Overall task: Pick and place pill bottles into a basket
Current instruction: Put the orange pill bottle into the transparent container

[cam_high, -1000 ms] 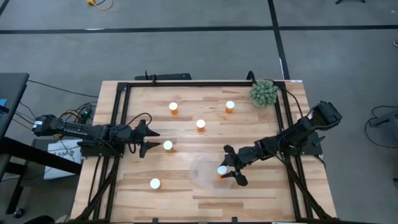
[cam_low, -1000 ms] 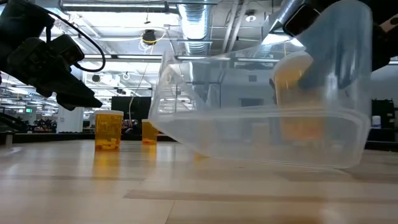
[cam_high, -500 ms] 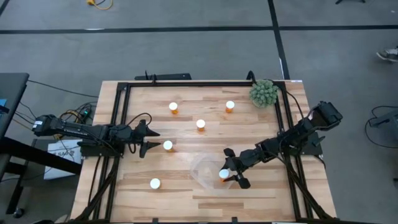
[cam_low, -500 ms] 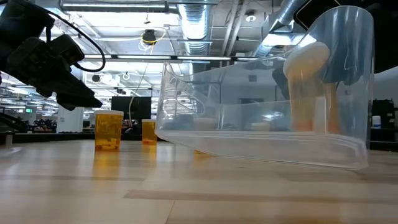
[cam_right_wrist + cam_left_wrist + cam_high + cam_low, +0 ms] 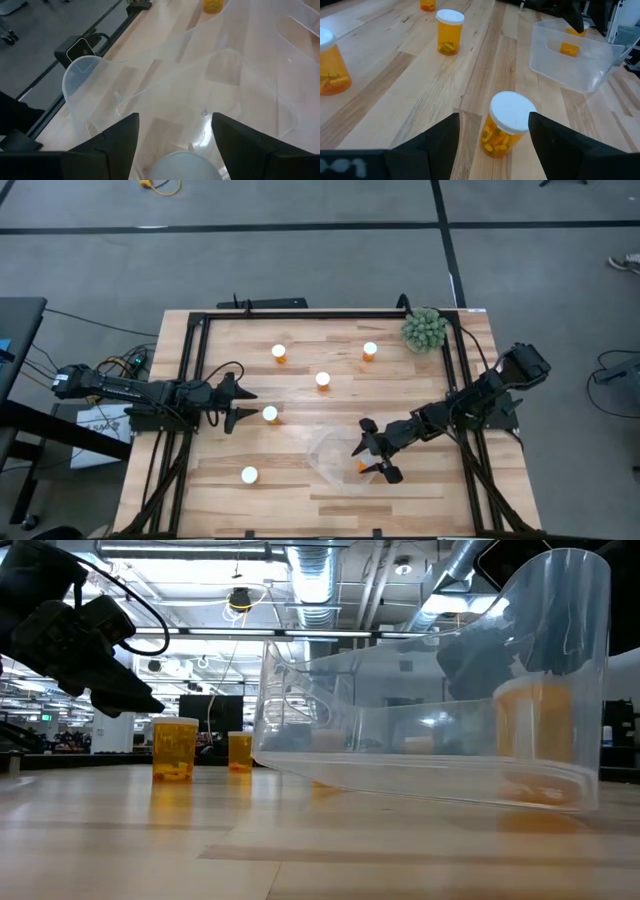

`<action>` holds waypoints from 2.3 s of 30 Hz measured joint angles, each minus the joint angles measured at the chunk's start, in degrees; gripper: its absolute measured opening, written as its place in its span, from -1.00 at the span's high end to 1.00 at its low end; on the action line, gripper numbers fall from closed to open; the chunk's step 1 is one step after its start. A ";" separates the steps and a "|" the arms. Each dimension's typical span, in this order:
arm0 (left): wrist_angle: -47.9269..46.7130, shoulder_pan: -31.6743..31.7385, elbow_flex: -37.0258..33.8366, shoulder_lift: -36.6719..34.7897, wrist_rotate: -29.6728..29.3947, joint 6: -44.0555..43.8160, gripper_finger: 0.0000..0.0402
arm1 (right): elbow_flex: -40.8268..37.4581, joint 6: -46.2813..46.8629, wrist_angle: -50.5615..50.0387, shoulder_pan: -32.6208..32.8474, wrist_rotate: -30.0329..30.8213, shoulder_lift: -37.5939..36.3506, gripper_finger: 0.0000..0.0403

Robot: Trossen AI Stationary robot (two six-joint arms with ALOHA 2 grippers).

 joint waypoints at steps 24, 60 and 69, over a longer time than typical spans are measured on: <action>-0.02 0.01 0.00 0.00 0.00 0.00 -0.13 | 20.13 -3.84 -11.42 -8.94 -1.03 0.09 -0.22; -0.02 0.00 0.00 -0.01 0.00 0.00 -0.13 | 1.79 10.30 -20.51 -34.04 12.11 -17.52 -0.22; -0.02 0.01 0.00 -0.01 0.00 0.00 -0.13 | -11.25 17.53 -14.02 -32.90 22.66 -22.45 -0.22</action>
